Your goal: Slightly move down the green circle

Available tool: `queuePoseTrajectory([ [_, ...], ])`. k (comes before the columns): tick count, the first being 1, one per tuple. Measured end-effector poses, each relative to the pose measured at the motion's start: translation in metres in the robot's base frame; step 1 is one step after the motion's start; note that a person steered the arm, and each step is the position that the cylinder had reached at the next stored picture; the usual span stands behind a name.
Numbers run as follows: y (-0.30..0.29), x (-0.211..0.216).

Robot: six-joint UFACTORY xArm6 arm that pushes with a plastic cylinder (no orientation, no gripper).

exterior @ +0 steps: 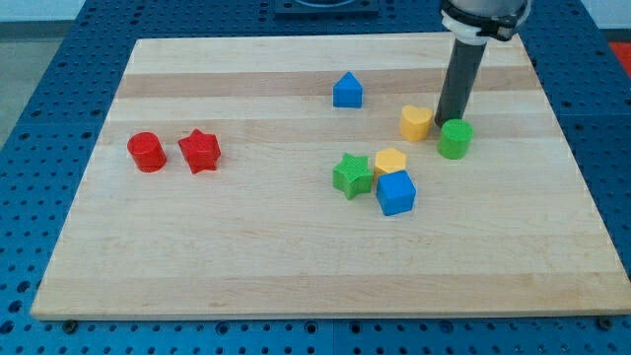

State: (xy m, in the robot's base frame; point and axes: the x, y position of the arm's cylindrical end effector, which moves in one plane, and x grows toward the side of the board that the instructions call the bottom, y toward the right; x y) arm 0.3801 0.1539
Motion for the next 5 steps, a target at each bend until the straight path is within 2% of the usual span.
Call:
queuePoseTrajectory([
  [5, -0.0098, -0.0041],
])
